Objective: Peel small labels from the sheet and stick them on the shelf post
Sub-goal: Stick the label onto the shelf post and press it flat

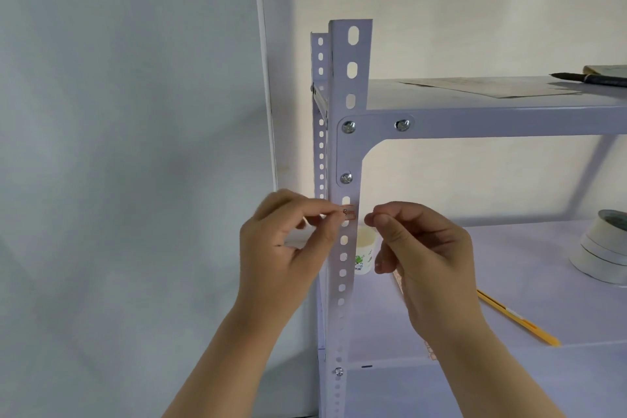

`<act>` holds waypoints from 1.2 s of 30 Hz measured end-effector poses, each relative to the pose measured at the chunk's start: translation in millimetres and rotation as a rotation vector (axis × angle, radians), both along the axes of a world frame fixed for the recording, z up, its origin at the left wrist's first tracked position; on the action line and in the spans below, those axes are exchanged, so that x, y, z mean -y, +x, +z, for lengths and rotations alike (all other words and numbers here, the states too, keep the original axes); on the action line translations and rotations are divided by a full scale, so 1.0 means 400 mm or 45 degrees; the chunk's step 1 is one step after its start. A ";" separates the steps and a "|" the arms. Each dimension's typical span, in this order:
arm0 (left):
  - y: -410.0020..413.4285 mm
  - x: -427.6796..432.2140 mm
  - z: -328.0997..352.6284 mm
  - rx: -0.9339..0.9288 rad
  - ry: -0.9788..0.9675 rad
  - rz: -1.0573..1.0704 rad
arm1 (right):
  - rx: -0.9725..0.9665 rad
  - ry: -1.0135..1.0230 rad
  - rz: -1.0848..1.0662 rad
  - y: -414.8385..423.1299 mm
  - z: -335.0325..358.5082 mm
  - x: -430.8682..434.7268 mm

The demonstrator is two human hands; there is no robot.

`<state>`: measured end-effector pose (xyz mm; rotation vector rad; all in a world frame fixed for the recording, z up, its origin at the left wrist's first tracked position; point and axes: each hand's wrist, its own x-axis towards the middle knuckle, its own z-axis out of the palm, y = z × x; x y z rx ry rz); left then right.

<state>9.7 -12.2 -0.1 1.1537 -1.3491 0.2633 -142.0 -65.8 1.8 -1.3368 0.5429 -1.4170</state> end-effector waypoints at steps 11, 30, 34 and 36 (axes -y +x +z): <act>-0.034 -0.014 0.023 -0.207 0.151 -0.244 | 0.024 -0.023 0.280 0.009 0.020 -0.011; 0.004 0.000 0.003 -0.427 0.173 -0.163 | -0.067 0.300 0.223 0.055 0.041 -0.002; 0.012 0.002 -0.001 -0.425 0.170 -0.175 | -0.090 0.344 0.241 0.062 0.044 0.000; 0.012 0.003 -0.002 -0.426 0.165 -0.185 | -0.070 0.417 0.288 0.065 0.045 0.002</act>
